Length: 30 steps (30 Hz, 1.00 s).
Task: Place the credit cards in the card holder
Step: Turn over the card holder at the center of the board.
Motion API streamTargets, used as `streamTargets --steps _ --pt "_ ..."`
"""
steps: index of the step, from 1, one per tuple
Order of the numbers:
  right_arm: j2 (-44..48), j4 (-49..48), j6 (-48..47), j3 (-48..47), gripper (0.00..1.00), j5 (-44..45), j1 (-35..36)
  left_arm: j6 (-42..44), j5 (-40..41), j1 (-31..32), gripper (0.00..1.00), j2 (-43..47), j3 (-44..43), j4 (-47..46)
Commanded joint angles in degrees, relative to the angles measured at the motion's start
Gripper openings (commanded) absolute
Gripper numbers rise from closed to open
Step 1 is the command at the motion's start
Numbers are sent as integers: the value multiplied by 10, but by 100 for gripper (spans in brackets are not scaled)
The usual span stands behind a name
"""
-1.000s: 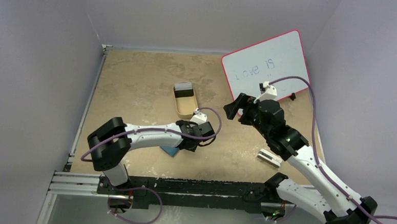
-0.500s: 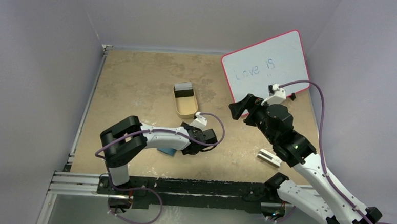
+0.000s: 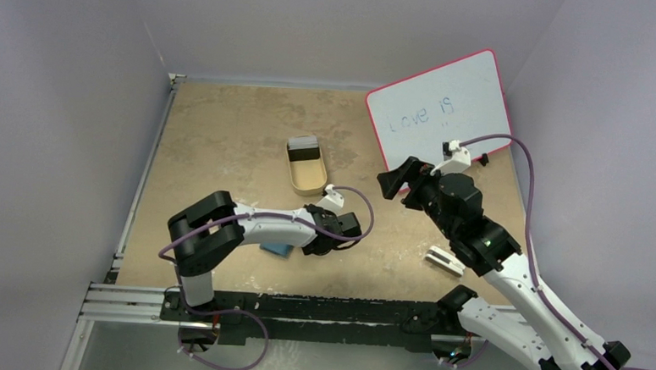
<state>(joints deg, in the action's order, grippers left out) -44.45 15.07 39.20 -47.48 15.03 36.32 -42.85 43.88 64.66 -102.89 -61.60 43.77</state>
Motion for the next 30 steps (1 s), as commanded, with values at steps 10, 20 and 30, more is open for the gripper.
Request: streamTargets --steps 10,20,30 --pt "28 -25 23 23 94 -20 -2 -95 -318 -78 0 290 73 -308" --pt "-41 -42 -3 28 87 -83 -2 -226 -454 -206 0 320 313 -533" --pt "-194 -102 32 46 65 -182 18 -226 -397 -225 14 354 357 -468"
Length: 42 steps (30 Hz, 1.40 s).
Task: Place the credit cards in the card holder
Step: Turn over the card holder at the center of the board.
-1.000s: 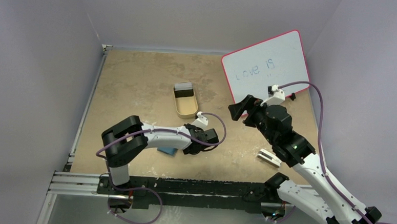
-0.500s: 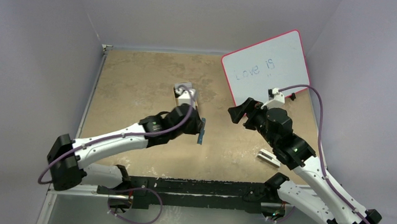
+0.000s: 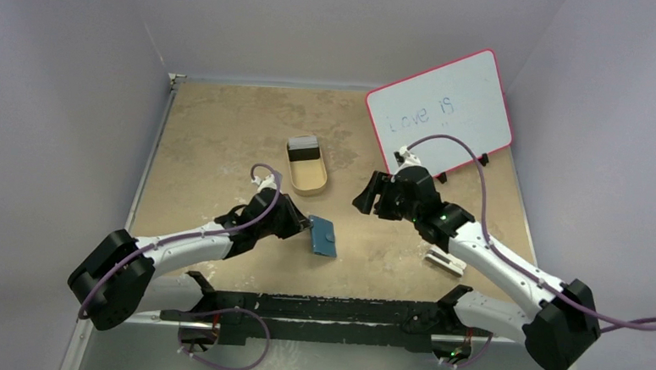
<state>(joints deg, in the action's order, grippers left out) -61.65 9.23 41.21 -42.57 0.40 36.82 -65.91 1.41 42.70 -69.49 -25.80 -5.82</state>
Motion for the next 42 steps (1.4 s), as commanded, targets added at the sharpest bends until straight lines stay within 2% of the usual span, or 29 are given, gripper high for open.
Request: streamTargets --steps 1,5,13,21,30,42 --pt "-32 -43 13 -5 62 -34 19 8 32 -5 17 20 -4 39" --pt "-74 -41 24 -15 55 -20 50 13 34 -5 26 30 -3 58" --pt "-160 -41 51 -47 45 8 122 8 11 -5 28 33 14 22" --pt "-238 2 57 -115 43 50 173 10 -2 -5 24 -7 29 16" --pt "-311 9 42 -152 41 30 182 -8 -23 -5 21 -13 60 -21" --pt "-373 67 34 -169 41 61 200 -11 -26 -5 20 -13 58 -27"
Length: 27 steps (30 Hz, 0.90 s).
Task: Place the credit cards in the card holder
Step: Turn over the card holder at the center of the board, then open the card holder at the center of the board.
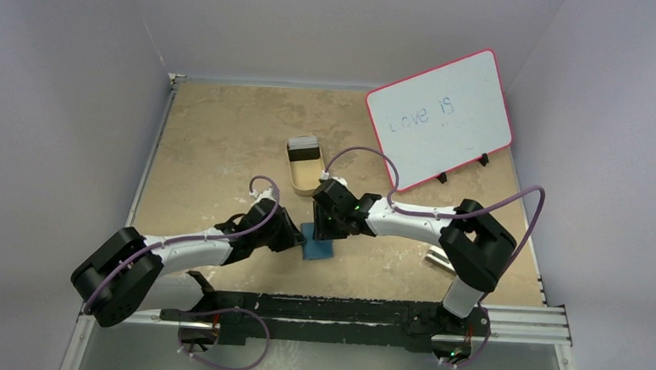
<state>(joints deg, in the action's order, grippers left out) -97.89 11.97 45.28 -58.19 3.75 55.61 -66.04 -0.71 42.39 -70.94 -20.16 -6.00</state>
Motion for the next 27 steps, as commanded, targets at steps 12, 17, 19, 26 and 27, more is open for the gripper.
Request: streamTargets --steps 12,17,19,26,27 --pt "-51 102 -17 -34 37 103 33 -18 -1 -2 18 -16 -1 -23" --pt "-47 101 -16 -25 23 129 34 -21 6 -3 18 -11 -1 -15" --pt "-38 91 -17 -16 18 132 34 -22 7 -2 18 -11 -2 -15" --pt "-9 46 -18 11 0 125 34 -23 9 -2 17 -23 -4 -15" --pt "-5 40 -18 15 0 124 34 -23 10 -2 17 -24 -5 -14"
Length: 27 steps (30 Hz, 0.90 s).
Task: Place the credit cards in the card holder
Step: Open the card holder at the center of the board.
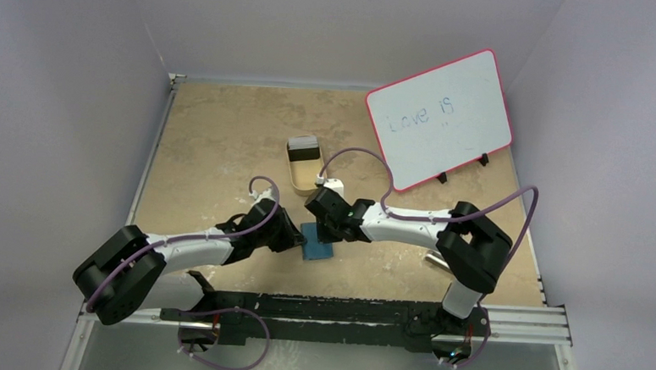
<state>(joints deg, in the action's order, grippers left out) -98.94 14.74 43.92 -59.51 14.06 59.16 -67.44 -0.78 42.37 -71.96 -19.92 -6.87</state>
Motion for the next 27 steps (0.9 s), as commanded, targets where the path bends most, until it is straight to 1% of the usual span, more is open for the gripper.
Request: streamTargets --steps 1,5,10,11,12,13,15,17,20,27 --pt "10 7 -7 31 0 21 -1 -11 10 -2 17 -15 -7 -5" --pt "22 9 -16 31 0 18 -1 -13 8 -2 18 -10 -7 -4" --pt "39 42 -21 3 0 43 -2 -27 3 -2 18 20 -11 -10" --pt "43 46 -22 -3 0 36 -2 -29 2 -2 18 25 -12 -12" --pt "44 50 -23 -8 3 31 -1 -32 1 -2 18 28 -12 -15" --pt "44 54 -22 -14 9 29 -1 -35 0 -2 18 30 -11 -20" --pt "47 54 -18 -14 18 21 -1 -40 -5 -2 19 30 -10 -26" --pt "50 58 -15 -14 23 18 0 -42 -6 -2 19 31 -9 -27" --pt "47 59 -11 -12 29 17 0 -41 -4 -2 20 29 -8 -32" --pt "21 47 -10 -10 37 2 4 -47 -19 -2 20 -2 -1 -64"
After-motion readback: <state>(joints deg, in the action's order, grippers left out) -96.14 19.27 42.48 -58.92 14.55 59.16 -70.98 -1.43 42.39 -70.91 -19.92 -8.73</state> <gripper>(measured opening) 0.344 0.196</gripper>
